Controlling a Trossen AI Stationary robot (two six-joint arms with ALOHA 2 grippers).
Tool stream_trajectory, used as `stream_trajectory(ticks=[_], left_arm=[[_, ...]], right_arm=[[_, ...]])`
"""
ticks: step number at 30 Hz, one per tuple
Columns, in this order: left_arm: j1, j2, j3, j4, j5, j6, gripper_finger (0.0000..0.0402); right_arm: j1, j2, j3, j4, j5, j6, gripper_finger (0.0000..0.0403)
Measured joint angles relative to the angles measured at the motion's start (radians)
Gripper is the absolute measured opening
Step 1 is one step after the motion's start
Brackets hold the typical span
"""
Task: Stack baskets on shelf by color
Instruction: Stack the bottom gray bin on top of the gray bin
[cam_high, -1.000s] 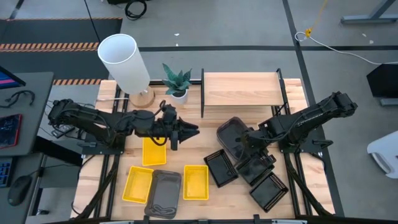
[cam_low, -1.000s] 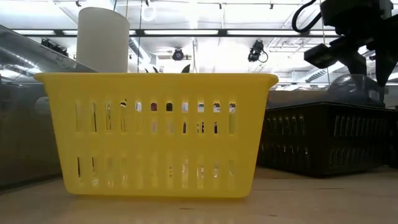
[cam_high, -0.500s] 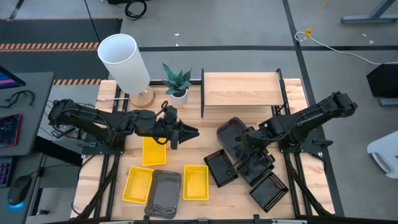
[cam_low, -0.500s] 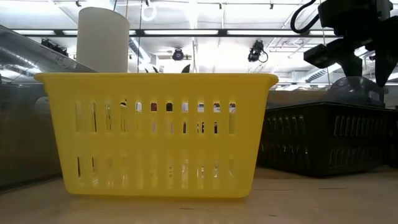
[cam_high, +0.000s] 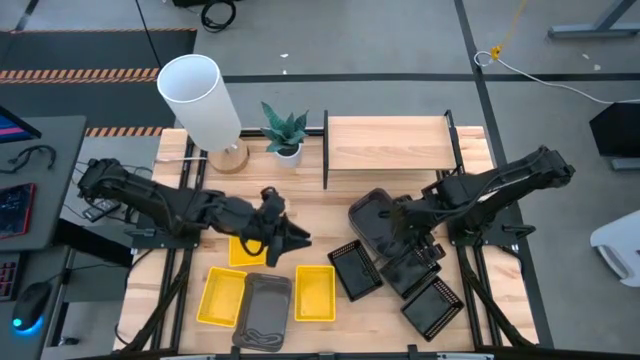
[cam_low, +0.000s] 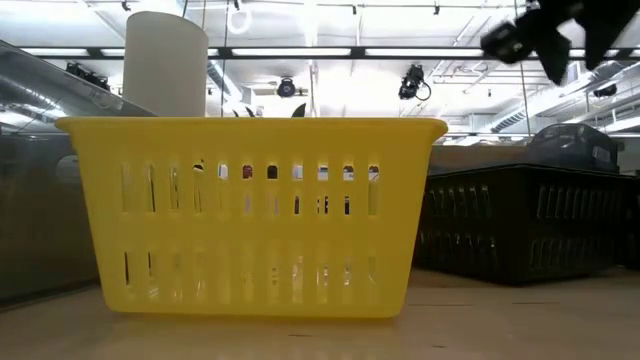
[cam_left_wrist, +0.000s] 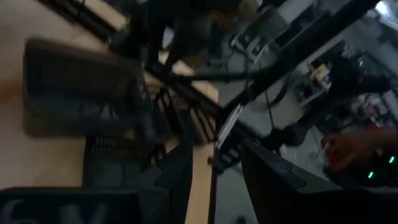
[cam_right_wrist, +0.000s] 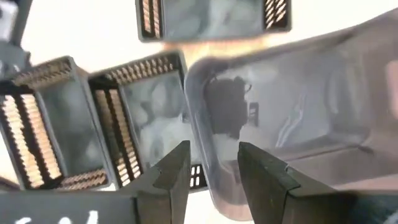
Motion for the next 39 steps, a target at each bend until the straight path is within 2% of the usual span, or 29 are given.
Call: stream_trajectory(ticks=[3,6,9,14,18,27,36,39], left_arm=[[-0.024,0.0,0.0,-0.051,0.001,-0.043,0.0142],[-0.044,0.0,0.0,-0.113,0.006,-0.085,0.0142],[-0.06,0.0,0.0,-0.209,0.061,-0.111,0.0142],[-0.069,0.0,0.0,-0.304,0.144,-0.127,0.0142],[-0.066,0.002,0.0,-0.325,0.163,-0.124,0.0142],[-0.02,0.089,0.0,-0.399,0.166,-0.079,0.0142],[0.008,0.164,0.0,-0.408,0.168,-0.117,0.0142],[0.011,0.165,0.0,-0.4,0.188,-0.142,0.0141]], right_arm=[[0.0,0.0,0.05,0.023,0.068,0.02,0.0139],[-0.004,-0.001,0.06,0.119,0.145,0.023,0.0139],[-0.01,0.004,0.059,0.226,0.18,0.071,0.0139],[-0.014,0.01,0.059,0.33,0.18,0.26,0.0139],[-0.003,0.013,0.059,0.383,0.188,0.371,0.0137],[0.022,0.086,0.058,0.543,0.199,0.411,0.0134],[0.084,0.101,0.058,0.547,0.18,0.459,0.0134],[0.108,0.101,0.059,0.495,0.182,0.458,0.0134]])
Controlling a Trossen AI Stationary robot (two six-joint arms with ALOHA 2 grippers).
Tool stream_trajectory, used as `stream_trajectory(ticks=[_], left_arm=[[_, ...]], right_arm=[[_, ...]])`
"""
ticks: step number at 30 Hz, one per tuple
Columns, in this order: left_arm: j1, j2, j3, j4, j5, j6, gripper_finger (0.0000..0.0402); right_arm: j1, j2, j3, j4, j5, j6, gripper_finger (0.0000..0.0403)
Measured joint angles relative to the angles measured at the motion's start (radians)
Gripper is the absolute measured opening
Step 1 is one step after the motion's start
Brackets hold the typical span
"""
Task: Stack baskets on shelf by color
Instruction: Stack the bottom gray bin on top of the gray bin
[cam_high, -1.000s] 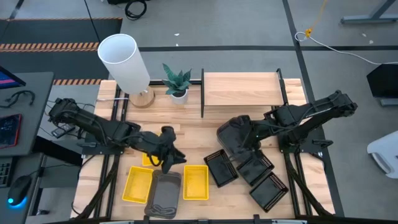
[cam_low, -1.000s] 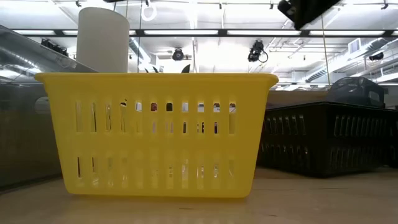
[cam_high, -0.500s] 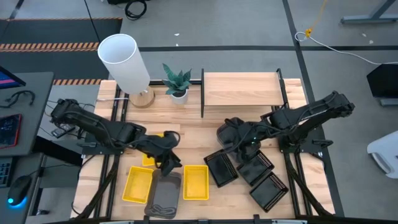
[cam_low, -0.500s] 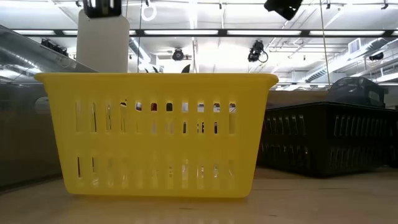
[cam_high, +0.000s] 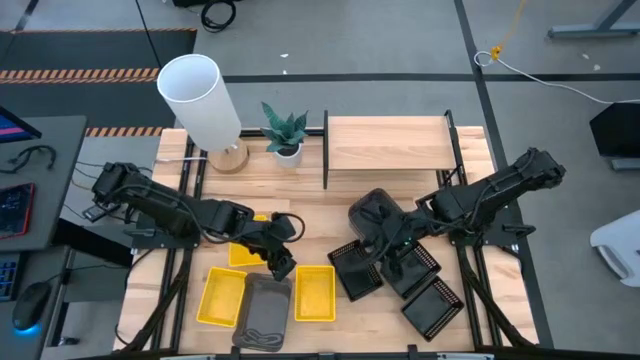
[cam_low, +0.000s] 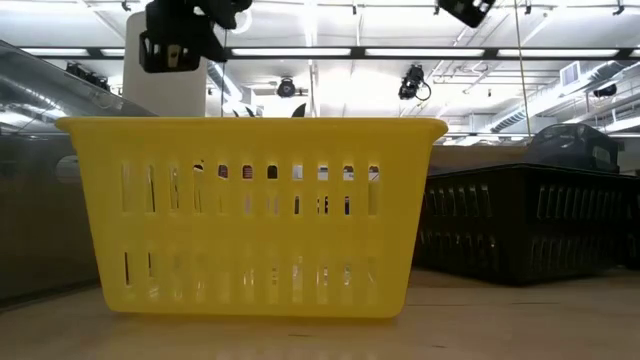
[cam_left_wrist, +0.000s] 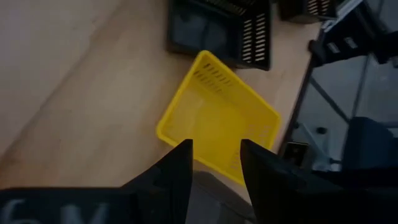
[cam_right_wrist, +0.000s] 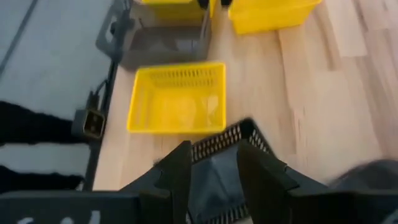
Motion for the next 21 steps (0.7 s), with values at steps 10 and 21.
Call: stream_trajectory(ticks=[10,21], left_arm=[[-0.003,-0.01,0.0,0.03,0.038,-0.024,0.0141],[-0.002,-0.01,0.0,0.069,0.039,-0.043,0.0142]], right_arm=[[0.007,-0.001,-0.055,-0.427,0.113,-0.028,0.0134],[-0.009,-0.001,-0.284,-0.275,0.071,-0.087,0.0134]])
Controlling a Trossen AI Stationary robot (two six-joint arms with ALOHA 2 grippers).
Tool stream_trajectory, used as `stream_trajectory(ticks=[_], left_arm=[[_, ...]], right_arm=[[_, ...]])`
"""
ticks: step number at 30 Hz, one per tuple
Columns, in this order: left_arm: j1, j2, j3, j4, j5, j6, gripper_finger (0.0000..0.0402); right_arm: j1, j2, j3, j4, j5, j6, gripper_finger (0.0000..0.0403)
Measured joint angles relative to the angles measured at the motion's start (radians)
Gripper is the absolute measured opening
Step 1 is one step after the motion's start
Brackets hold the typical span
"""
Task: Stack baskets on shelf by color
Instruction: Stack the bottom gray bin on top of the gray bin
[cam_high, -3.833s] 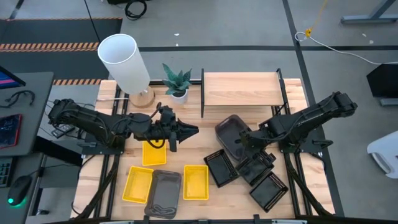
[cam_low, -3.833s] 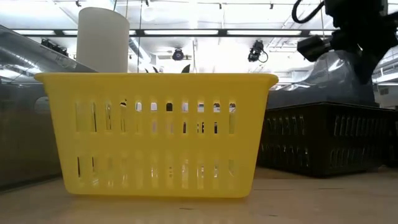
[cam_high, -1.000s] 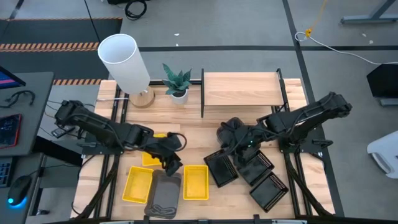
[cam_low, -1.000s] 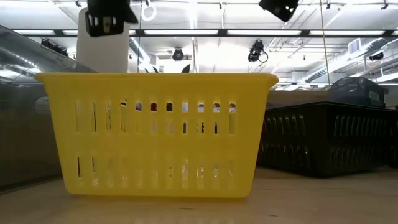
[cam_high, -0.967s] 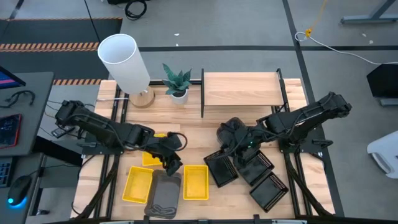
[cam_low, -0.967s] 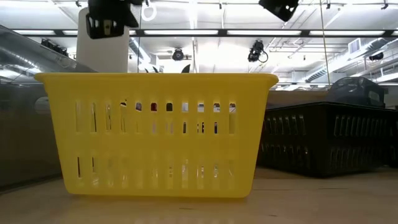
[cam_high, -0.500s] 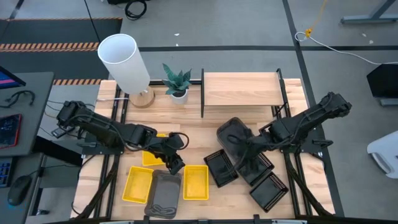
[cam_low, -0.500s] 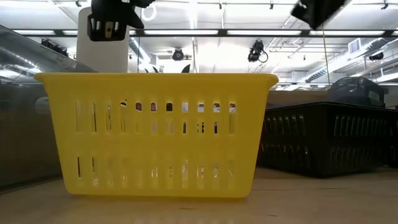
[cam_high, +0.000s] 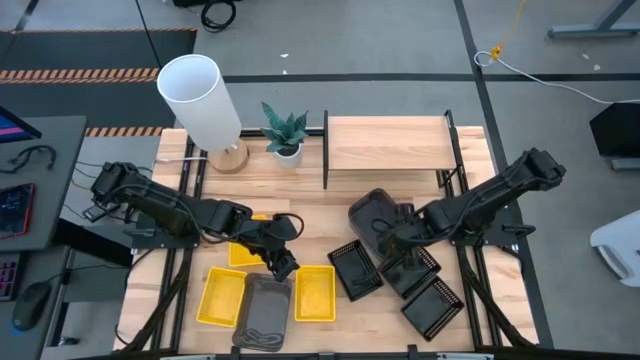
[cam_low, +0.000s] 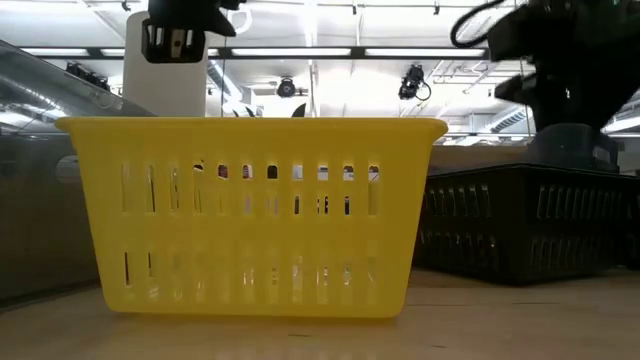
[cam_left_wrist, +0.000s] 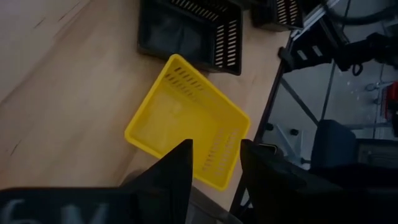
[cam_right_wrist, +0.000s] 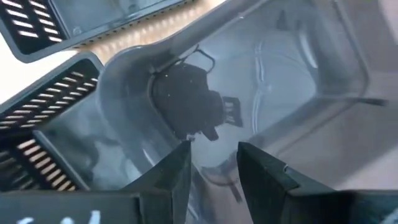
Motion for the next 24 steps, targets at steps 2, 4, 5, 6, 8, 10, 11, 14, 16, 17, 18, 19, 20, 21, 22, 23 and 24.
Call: stream_trajectory(ticks=[2,4,5,6,8,10,11,14,16,17,18,19,20,21,22,23,24], left_arm=[[0.0,0.0,0.0,0.008,0.0,0.0,0.0141],[0.0,0.0,0.0,0.023,0.003,0.001,0.0142],[0.0,0.0,0.0,0.026,0.005,0.001,0.0142],[0.0,0.0,0.0,0.026,0.006,0.001,0.0141],[0.0,0.0,0.0,0.027,0.007,0.001,0.0142],[0.0,0.0,0.0,0.027,0.007,0.002,0.0142],[0.0,0.0,0.0,0.027,0.007,0.002,0.0142],[-0.002,0.0,0.0,0.022,0.009,0.011,0.0142],[-0.009,0.0,0.0,-0.006,0.011,0.012,0.0142],[-0.013,0.0,0.0,-0.026,0.011,0.013,0.0142],[-0.018,0.001,0.0,-0.053,0.011,0.013,0.0142],[-0.024,0.004,0.0,-0.084,0.01,0.02,0.0142],[-0.03,0.009,0.0,-0.112,0.009,0.031,0.0142],[-0.037,0.012,0.0,-0.146,0.008,0.044,0.0142],[-0.044,0.012,0.0,-0.18,0.01,0.048,0.0142],[-0.05,0.014,0.0,-0.197,0.02,0.047,0.0142],[-0.055,0.016,0.0,-0.195,0.048,0.043,0.0142]], right_arm=[[-0.006,0.0,-0.032,0.042,-0.02,-0.016,0.0134],[-0.015,0.0,-0.05,0.052,-0.024,-0.024,0.0134],[-0.02,0.0,-0.052,0.047,-0.02,-0.029,0.0134],[-0.028,0.0,-0.051,0.05,-0.02,-0.036,0.0134],[-0.042,0.0,-0.034,0.031,-0.021,-0.049,0.0134],[-0.056,0.0,0.006,0.011,-0.021,-0.053,0.0134],[-0.062,0.0,0.03,0.001,-0.019,-0.053,0.0134],[-0.07,0.0,0.113,-0.033,-0.019,-0.054,0.0134],[-0.069,0.0,0.167,-0.021,-0.019,-0.055,0.0134],[-0.067,0.0,0.19,-0.018,-0.019,-0.055,0.0134],[-0.064,0.0,0.212,-0.015,-0.018,-0.054,0.0134],[-0.061,0.0,0.23,-0.001,-0.014,-0.054,0.0134],[-0.058,0.0,0.246,0.016,-0.009,-0.054,0.0134],[-0.054,0.0,0.26,0.032,-0.004,-0.054,0.0134],[-0.05,0.0,0.273,0.044,0.001,-0.054,0.0134],[-0.045,0.0,0.282,0.062,0.004,-0.054,0.0134],[-0.038,0.0,0.289,0.085,0.005,-0.054,0.0134]])
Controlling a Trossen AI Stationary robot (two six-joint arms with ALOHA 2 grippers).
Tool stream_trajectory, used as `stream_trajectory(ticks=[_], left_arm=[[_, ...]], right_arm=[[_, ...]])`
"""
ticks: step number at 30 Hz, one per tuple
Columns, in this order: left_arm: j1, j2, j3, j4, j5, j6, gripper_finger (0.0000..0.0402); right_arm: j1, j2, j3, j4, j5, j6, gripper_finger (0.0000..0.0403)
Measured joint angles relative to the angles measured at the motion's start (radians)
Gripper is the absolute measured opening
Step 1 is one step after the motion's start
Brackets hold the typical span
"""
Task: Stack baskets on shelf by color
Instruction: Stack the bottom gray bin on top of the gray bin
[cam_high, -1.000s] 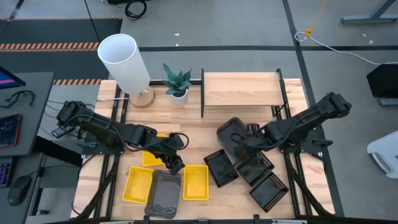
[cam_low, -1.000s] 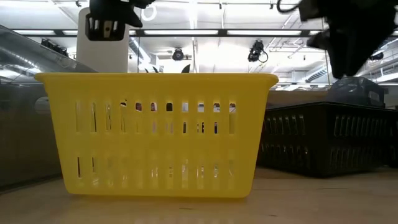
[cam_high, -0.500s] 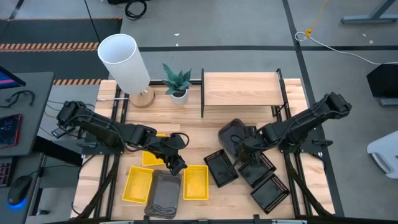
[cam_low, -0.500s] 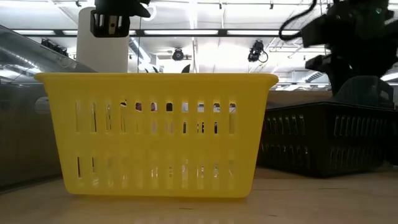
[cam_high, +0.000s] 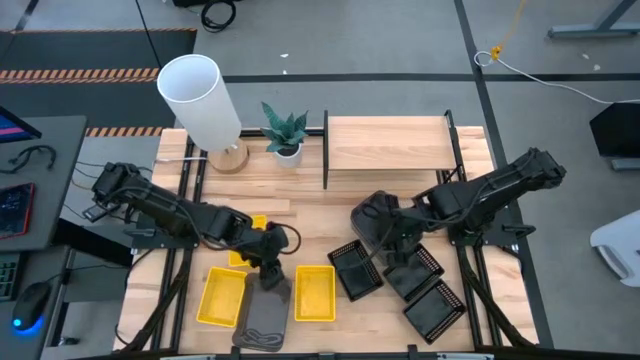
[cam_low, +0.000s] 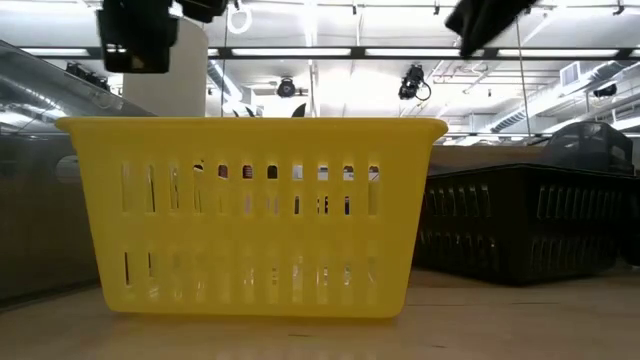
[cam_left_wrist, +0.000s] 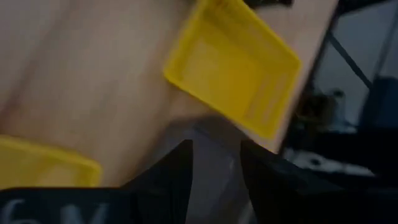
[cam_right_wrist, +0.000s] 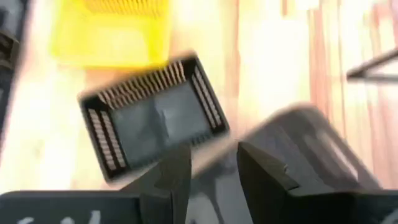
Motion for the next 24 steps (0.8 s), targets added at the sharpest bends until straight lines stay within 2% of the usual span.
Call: stream_trajectory(ticks=[4,6,9,12,18,24], left_arm=[[-0.062,0.003,0.0,0.013,0.167,0.004,0.0141],[-0.118,0.011,0.0,0.008,0.193,0.015,0.0137],[-0.199,0.023,0.0,0.001,0.175,0.038,0.0132],[-0.249,0.046,0.0,0.018,0.149,-0.009,0.0131],[-0.334,0.087,0.003,0.239,0.139,-0.164,0.014],[-0.419,0.202,0.115,0.216,0.123,-0.189,0.0142]], right_arm=[[0.031,0.0,0.004,0.016,0.0,0.016,0.0134],[0.045,0.0,0.004,0.016,0.015,0.017,0.0134],[0.061,0.0,0.004,0.022,0.063,0.037,0.0134],[0.071,0.0,0.004,0.036,0.081,0.06,0.0134],[0.075,0.0,0.004,0.065,0.082,0.064,0.0134],[0.075,0.0,0.004,0.092,0.082,0.064,0.0134]])
